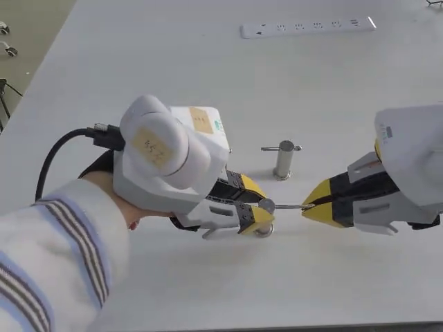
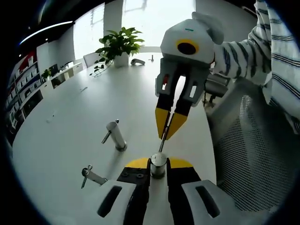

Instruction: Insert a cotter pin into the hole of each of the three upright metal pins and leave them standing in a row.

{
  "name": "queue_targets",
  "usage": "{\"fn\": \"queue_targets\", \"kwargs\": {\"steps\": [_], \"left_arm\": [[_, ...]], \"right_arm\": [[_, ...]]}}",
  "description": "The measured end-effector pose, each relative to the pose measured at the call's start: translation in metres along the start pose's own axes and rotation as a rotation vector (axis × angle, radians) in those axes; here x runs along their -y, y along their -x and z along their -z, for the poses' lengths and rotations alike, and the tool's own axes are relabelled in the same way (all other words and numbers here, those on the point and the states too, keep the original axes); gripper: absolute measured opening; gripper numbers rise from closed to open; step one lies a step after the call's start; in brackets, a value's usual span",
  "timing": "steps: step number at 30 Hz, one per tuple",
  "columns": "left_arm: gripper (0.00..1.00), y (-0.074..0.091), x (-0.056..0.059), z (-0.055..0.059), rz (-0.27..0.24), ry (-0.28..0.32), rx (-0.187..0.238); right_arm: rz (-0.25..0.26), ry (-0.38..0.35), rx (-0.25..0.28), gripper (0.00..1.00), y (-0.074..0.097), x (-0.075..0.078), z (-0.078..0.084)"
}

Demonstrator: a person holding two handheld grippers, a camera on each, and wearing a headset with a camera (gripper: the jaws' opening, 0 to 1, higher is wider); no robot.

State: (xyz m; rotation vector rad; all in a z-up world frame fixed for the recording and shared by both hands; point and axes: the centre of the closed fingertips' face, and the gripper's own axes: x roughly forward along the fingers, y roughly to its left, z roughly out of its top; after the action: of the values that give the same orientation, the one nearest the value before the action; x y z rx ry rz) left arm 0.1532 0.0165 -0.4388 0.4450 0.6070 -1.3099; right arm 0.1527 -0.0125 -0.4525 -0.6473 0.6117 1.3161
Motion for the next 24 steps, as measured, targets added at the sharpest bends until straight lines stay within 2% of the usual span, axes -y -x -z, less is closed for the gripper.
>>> {"fn": "queue_targets", "kwargs": {"steps": [6,11,24], "left_arm": [[0.09,0.0,0.0,0.0,-0.001,0.001,-0.003],[0.09,-0.001,-0.001,0.0,-0.008,-0.002,-0.006],[0.09,-0.004,-0.001,0.0,0.009,-0.008,-0.015]], "right_arm": [[0.017,-0.016,0.002,0.0,-0.002,0.002,-0.002],[0.013,-0.028,0.023,0.0,-0.005,-0.001,-0.007],[0.006,0.006,0.06,0.0,-0.013,-0.011,-0.024]]}}
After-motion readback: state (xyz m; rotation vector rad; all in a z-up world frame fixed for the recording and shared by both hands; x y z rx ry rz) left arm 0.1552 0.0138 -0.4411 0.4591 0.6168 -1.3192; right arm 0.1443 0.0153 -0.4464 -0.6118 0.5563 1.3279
